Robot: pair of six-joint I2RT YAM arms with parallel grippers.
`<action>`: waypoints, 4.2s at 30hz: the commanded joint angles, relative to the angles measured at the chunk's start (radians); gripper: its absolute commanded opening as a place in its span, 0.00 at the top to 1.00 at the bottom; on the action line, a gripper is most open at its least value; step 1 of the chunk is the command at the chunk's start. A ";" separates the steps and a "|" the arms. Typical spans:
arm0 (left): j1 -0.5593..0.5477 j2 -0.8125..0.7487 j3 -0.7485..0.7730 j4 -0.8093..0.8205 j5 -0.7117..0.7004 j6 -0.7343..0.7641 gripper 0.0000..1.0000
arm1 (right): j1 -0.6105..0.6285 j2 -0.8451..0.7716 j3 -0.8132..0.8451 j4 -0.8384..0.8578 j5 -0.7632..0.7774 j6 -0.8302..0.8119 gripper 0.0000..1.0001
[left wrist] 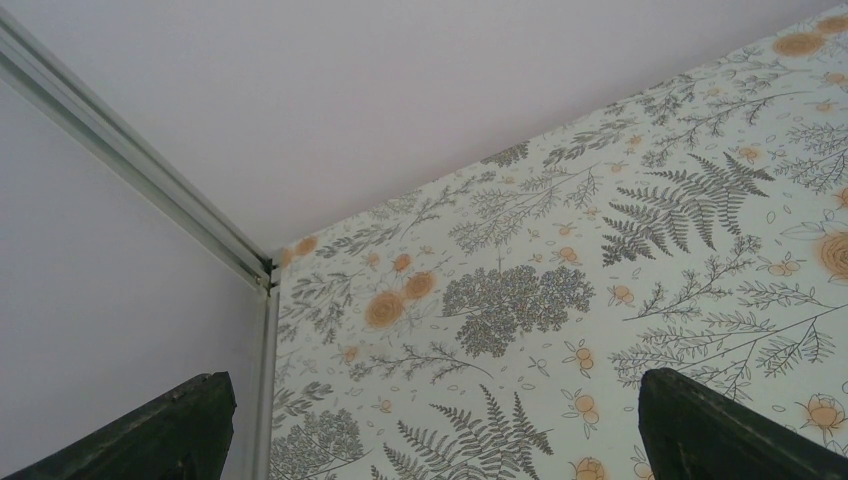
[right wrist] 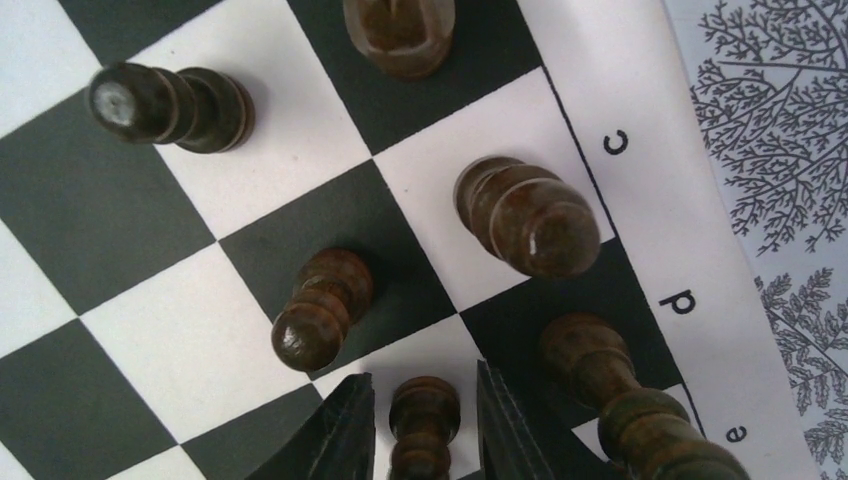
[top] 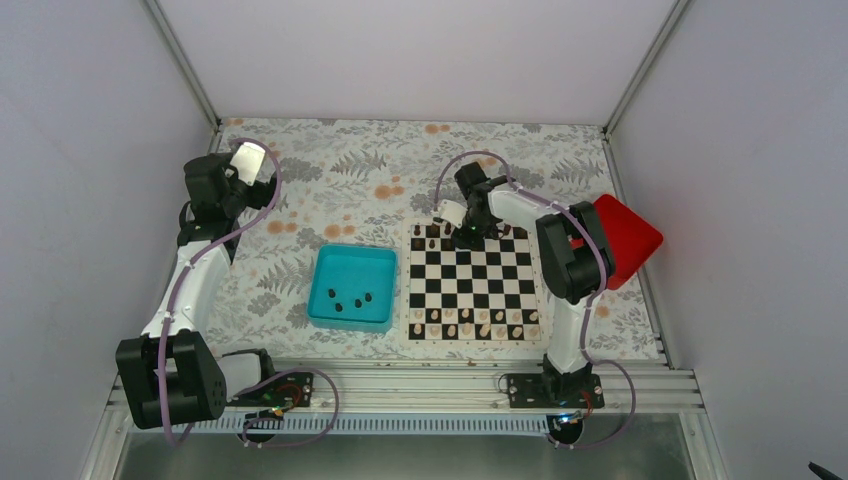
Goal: Set up the chess pieces on the board
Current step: Place the chess piece on the chessboard, then pick up the chess piece from the storage box, then place the chess piece on the chessboard.
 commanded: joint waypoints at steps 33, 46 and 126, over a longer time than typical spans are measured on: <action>0.005 -0.019 0.007 0.013 0.031 0.001 0.00 | 0.609 0.160 0.591 -0.224 0.013 0.073 0.57; 0.005 -0.022 0.000 0.022 0.028 0.001 0.00 | 0.708 0.310 0.639 -0.107 0.020 0.069 0.54; 0.007 0.001 0.017 0.007 0.025 -0.005 0.00 | -0.074 -0.210 -0.195 0.113 0.002 0.042 0.94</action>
